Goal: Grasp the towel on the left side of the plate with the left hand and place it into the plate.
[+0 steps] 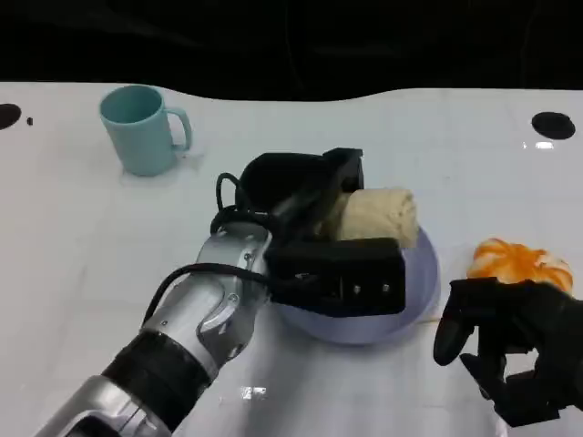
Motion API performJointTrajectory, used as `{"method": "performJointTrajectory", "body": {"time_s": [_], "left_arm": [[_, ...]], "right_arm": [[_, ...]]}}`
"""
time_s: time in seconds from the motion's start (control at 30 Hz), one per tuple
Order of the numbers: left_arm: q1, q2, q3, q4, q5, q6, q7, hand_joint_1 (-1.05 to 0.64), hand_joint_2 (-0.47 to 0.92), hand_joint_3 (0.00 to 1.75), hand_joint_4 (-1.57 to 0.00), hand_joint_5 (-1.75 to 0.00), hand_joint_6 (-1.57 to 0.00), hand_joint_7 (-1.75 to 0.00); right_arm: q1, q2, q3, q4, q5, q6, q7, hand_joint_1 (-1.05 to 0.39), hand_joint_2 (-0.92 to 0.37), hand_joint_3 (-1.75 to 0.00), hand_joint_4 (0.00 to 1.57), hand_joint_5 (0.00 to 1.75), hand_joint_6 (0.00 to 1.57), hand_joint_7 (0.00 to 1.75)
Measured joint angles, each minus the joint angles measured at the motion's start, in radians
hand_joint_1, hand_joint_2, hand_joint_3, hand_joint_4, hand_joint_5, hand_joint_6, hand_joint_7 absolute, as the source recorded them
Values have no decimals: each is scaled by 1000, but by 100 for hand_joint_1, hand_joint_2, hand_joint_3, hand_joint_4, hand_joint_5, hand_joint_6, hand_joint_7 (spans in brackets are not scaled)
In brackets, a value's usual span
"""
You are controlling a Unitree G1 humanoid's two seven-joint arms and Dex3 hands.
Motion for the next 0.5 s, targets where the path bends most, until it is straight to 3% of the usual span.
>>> {"method": "performJointTrajectory", "body": {"time_s": [0.07, 0.2, 0.23, 0.27, 0.37, 0.5], "left_arm": [[0, -4, 0, 7, -21, -6, -28, -27, 91, 10, -62, -153, -82, -45], [1, -1, 1, 9, -40, -21, -61, -34, 92, 9, -49, -144, -69, -22], [1, 1, 0, 9, -40, -23, -71, -38, 92, 10, -45, -128, -63, -15], [1, 3, 0, 9, -40, -22, -82, -46, 92, 11, -42, -98, -53, -7], [1, 15, -15, 4, -31, -15, -124, -57, 92, 12, -43, -60, -44, -1], [1, 25, -26, -12, -19, -4, -158, -64, 92, 11, -38, -51, -40, 0]], "right_arm": [[0, 0, 1, 0, 0, 0, 0, 3, -53, -114, 73, 175, 71, 144], [0, 0, 1, 0, 0, -1, 0, 3, -53, -115, 73, 175, 71, 145], [0, 0, 1, 0, 0, -1, 0, 3, -53, -115, 73, 175, 71, 145], [0, 0, 1, 0, 1, -1, 0, 3, -53, -115, 73, 175, 71, 145], [0, 0, 1, 0, 2, -2, 0, 3, -53, -115, 73, 175, 71, 145], [0, 0, 1, 0, 4, -2, 0, 2, -53, -114, 73, 175, 71, 144]]}}
